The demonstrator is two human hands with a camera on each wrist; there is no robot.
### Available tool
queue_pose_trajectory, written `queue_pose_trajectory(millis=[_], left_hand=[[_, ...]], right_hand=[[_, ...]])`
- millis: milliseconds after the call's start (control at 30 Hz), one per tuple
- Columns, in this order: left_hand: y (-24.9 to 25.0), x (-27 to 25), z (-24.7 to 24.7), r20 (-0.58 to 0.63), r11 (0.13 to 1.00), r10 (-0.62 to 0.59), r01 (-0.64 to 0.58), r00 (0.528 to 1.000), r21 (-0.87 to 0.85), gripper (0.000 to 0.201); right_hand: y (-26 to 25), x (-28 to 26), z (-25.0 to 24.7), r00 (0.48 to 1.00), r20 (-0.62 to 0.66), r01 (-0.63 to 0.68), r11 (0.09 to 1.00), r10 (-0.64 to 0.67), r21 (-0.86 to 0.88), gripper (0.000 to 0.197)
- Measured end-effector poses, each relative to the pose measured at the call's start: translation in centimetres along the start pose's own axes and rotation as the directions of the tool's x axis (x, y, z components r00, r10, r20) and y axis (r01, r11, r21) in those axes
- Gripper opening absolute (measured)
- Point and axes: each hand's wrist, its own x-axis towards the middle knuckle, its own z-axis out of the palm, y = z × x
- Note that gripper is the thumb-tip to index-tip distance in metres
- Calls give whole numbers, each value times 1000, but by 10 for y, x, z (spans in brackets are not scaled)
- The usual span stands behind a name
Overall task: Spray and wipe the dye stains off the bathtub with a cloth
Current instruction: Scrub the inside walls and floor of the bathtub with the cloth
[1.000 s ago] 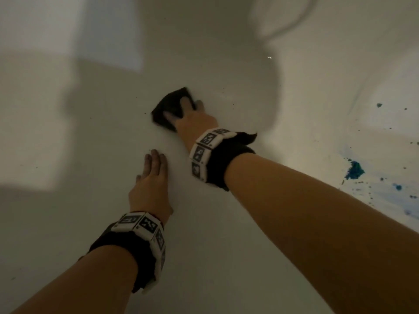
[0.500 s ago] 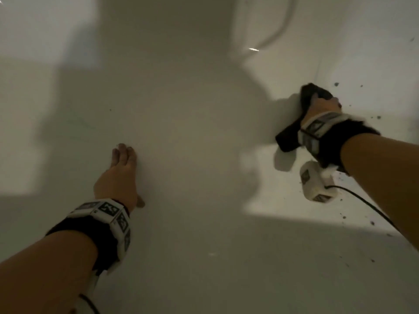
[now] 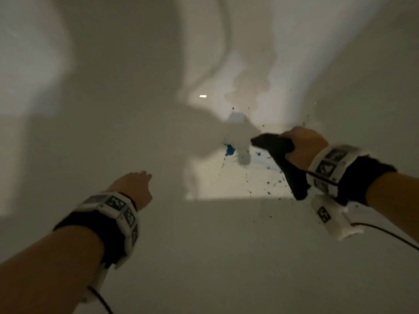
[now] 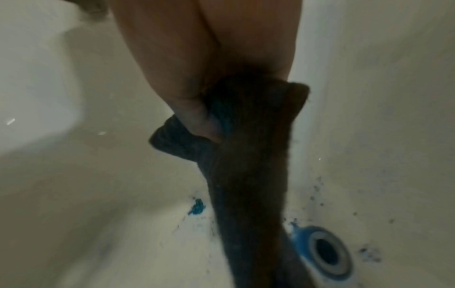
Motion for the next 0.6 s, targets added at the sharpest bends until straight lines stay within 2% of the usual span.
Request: queue_pose_trajectory(millis=[100,233,300,333,400,533,567,600], left_hand=[[31,-54,-6,70,993,121,-120,990,-19,65],[65,-114,4,270,972,227,-237,936,4,60],[78,-138,17,365,962,229,-268,902,58,55],[83,-148,23,374,960,222,-268,901,76,51],[94,-163,32,357,961,204,-255,911,102,46],[118,-184,24,329,978,142,-183,933,98,52],[125,-184,20,335,982,129,-168,933,88,51],[132,-181,16,341,984,128,-162,931,75,50]], right_hand=[[12,-50,-17,989,124,113,966,-86,-232,46],[26,-105,-33,966,223,218,884,-134,-413,30],[31,-128,-43,952,294,203,895,-86,-396,39],[35,-139,-48,945,322,186,910,-62,-370,47],[47,-159,-54,933,353,191,923,-65,-334,60],[76,-175,-47,902,425,208,936,-73,-282,79],[82,-176,-47,883,463,227,933,-77,-279,78],[89,-174,-46,868,489,248,926,-82,-284,68]])
